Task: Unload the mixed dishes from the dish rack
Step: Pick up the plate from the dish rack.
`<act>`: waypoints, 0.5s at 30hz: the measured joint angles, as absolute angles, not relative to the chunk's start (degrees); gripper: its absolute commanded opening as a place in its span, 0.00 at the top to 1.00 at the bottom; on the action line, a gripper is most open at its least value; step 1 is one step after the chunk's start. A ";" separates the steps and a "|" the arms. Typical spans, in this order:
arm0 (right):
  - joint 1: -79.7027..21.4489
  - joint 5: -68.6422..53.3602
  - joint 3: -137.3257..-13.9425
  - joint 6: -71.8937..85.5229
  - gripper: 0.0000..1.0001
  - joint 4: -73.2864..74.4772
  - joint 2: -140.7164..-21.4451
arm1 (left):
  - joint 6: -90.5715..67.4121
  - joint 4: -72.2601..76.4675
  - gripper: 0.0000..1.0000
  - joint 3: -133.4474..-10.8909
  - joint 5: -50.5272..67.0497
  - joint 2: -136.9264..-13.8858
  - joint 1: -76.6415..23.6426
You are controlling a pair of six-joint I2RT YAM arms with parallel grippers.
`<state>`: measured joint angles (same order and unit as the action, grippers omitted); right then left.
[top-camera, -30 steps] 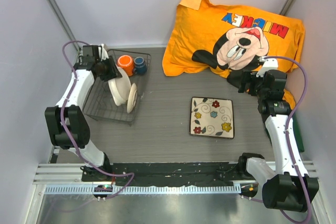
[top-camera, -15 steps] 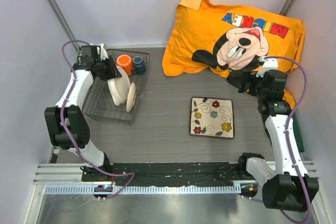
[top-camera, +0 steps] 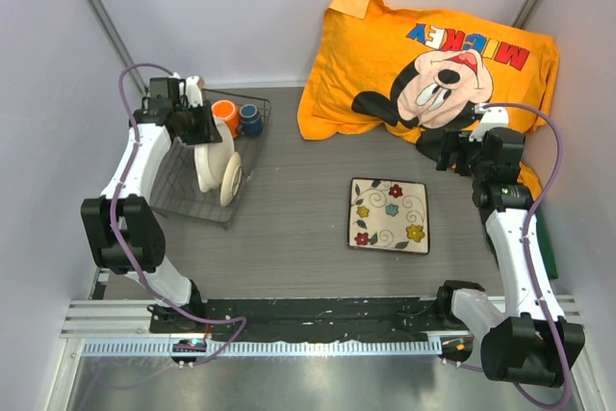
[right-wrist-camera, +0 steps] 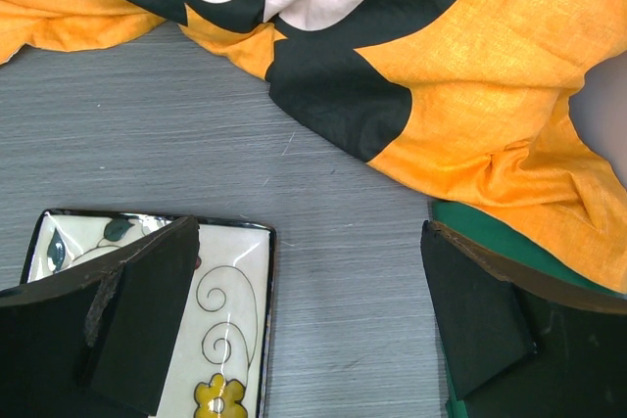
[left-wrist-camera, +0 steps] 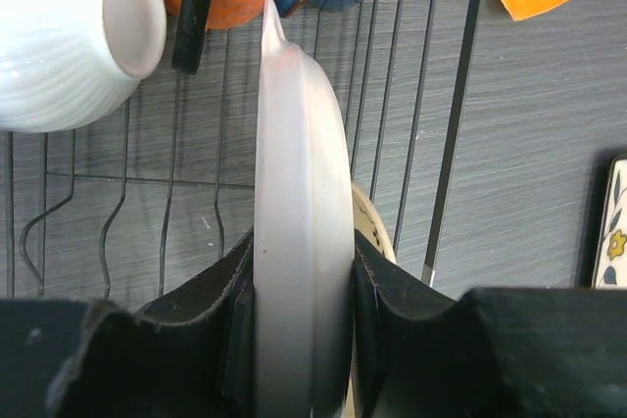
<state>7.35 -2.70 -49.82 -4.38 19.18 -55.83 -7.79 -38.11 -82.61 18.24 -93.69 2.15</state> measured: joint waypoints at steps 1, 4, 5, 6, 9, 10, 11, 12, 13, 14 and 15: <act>7.35 -2.70 -49.82 -4.38 0.00 19.18 -55.83 | -7.33 -38.13 1.00 -82.67 18.26 -93.69 1.96; 7.35 -2.70 -49.82 -4.38 0.00 19.18 -55.83 | -6.52 -38.48 1.00 -82.94 18.22 -93.69 1.37; 7.35 -2.70 -49.82 -4.36 0.00 19.18 -55.83 | -6.26 -38.68 1.00 -83.07 18.17 -93.69 1.13; 7.35 -2.70 -49.82 -4.36 0.00 19.18 -55.83 | -5.89 -38.92 1.00 -83.22 18.13 -93.69 0.93; 7.35 -2.70 -49.82 -4.38 0.00 19.20 -55.83 | -5.15 -39.44 1.00 -83.50 17.96 -93.69 0.56; 7.35 -2.70 -49.82 -4.38 0.00 19.20 -55.83 | -4.95 -39.75 1.00 -83.70 17.80 -93.69 0.10; 7.35 -2.70 -49.82 -4.38 0.00 19.20 -55.83 | -4.75 -40.05 1.00 -83.90 17.61 -93.69 -0.14; 7.35 -2.70 -49.82 -4.36 0.00 19.22 -55.83 | -4.47 -40.45 1.00 -84.12 17.47 -93.69 -0.32; 7.35 -2.70 -49.82 -4.38 0.00 19.25 -55.83 | -4.14 -41.06 1.00 -84.47 17.30 -93.69 -0.60; 7.35 -2.70 -49.82 -4.36 0.00 19.25 -55.88 | -3.88 -41.63 1.00 -84.82 17.12 -93.69 -0.84; 7.35 -2.70 -49.82 -4.38 0.00 19.27 -55.88 | -3.75 -42.09 1.00 -85.10 17.04 -93.69 -0.93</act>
